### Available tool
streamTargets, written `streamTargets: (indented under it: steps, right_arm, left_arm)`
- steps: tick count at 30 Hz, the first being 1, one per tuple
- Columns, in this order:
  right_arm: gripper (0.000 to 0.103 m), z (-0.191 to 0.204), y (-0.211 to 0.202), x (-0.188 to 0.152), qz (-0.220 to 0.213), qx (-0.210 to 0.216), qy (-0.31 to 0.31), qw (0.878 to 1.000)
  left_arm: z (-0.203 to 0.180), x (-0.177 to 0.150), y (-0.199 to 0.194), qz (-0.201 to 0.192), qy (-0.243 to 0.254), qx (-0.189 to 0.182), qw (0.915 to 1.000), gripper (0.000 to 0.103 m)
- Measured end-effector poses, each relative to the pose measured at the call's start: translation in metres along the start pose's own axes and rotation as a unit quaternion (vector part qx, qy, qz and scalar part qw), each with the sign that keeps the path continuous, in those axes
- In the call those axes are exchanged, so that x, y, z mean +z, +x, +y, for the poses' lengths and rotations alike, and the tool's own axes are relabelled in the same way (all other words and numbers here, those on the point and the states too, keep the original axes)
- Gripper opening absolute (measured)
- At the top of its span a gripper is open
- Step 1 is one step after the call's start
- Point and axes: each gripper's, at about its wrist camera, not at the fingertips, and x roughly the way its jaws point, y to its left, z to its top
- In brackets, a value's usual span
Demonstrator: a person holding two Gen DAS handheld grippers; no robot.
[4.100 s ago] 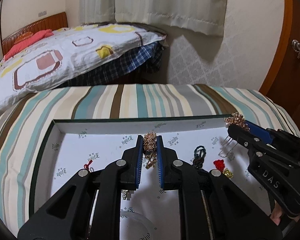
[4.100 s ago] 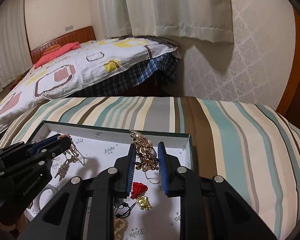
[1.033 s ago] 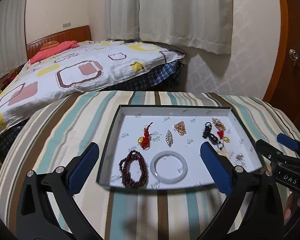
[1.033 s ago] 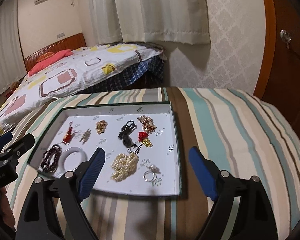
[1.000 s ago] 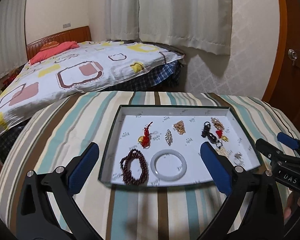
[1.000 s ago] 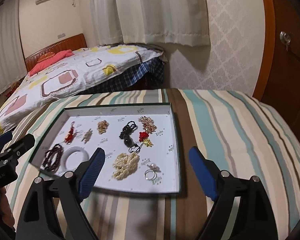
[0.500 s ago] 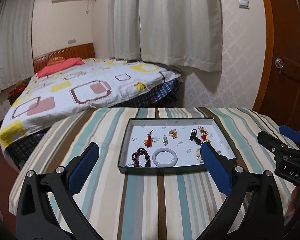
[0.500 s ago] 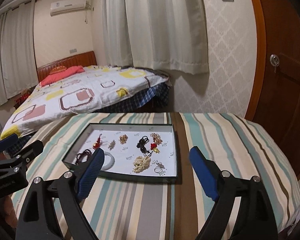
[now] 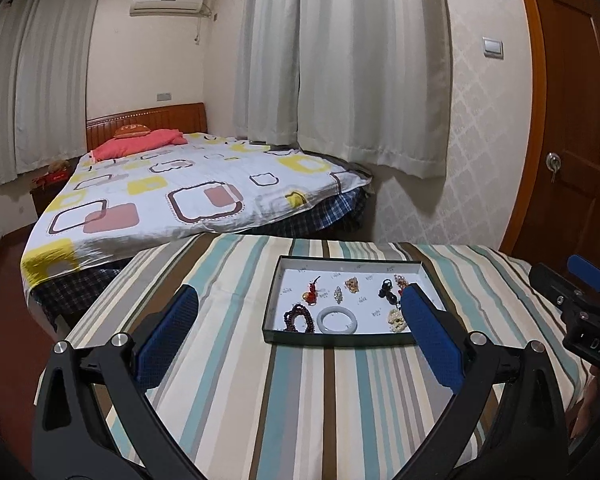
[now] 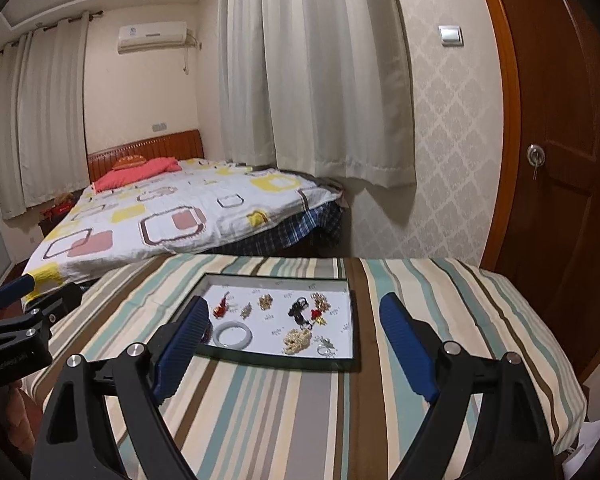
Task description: Organize jewelry
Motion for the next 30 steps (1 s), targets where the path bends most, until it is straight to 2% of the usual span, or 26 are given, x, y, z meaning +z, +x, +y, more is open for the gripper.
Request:
streamTargets:
  steps: [8,30]
  right_arm:
    - [0.085,0.003,-0.017,0.002,-0.019,-0.004,-0.002,1.000]
    - [0.085,0.004,-0.018,0.002,-0.023,-0.007,-0.003,1.000]
  left_arm:
    - [0.003,0.003,-0.013,-0.009,-0.007,-0.005,0.9999,0.099]
    - [-0.001,0.001,-0.016,-0.006,-0.005,-0.006,1.0000,0.099]
